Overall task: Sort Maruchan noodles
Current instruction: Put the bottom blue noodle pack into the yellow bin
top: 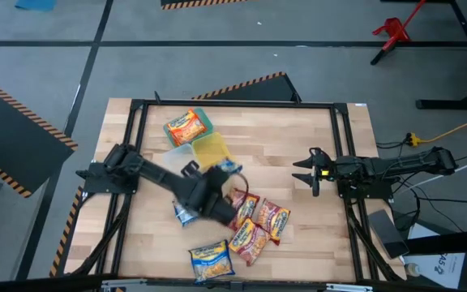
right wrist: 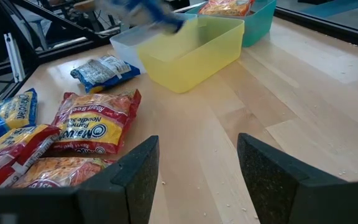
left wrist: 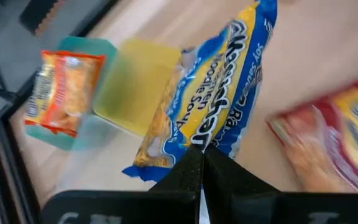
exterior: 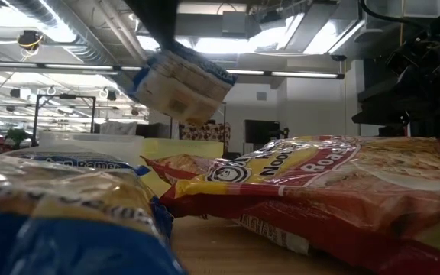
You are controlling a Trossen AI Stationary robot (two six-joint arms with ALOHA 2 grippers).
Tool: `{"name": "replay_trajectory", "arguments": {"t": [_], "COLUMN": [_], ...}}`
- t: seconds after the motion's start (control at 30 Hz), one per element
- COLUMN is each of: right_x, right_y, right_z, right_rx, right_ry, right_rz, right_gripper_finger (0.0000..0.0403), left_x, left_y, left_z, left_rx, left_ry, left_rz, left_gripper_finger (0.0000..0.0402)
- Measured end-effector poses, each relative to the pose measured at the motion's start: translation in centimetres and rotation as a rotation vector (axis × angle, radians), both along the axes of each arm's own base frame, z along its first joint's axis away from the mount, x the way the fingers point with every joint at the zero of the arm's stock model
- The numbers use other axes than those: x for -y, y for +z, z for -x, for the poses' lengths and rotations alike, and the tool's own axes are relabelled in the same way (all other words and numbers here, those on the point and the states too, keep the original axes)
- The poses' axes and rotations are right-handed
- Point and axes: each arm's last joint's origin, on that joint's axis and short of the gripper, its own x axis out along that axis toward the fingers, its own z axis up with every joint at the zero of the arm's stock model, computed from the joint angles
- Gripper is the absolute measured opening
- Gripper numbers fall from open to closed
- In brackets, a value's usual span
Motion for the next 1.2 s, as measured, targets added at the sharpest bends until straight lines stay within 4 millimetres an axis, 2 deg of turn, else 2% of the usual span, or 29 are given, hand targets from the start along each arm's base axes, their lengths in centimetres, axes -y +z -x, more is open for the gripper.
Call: {"name": "replay_trajectory", "arguments": {"t": [0.33,0.47,0.97,1.2], "right_x": [0.0,0.0,0.0,0.0], "right_y": [-0.4,-0.7,-1.3,-1.3], "right_z": [-0.2,-0.3,-0.4,-0.4], "right_rx": [-0.046,-0.079,-0.135,-0.135], "right_ry": [0.002,0.003,0.003,0.003], "right_rz": [0.011,0.015,0.021,0.021], "right_gripper_finger": [0.0207,0.0207,0.0207,0.0207], "left_x": [-7.2,-9.1,-12.4,-14.0], "left_y": [-0.1,-0.2,-0.4,-2.2], "left_z": [-1.6,-1.8,-1.8,-1.3], "left_rx": [-0.030,-0.037,-0.012,-0.067], "left_ry": [0.188,0.253,0.430,0.524], "left_rz": [0.052,0.102,0.242,0.277], "left_gripper_finger": [0.0000,0.0000,0.0000,0.0000]}}
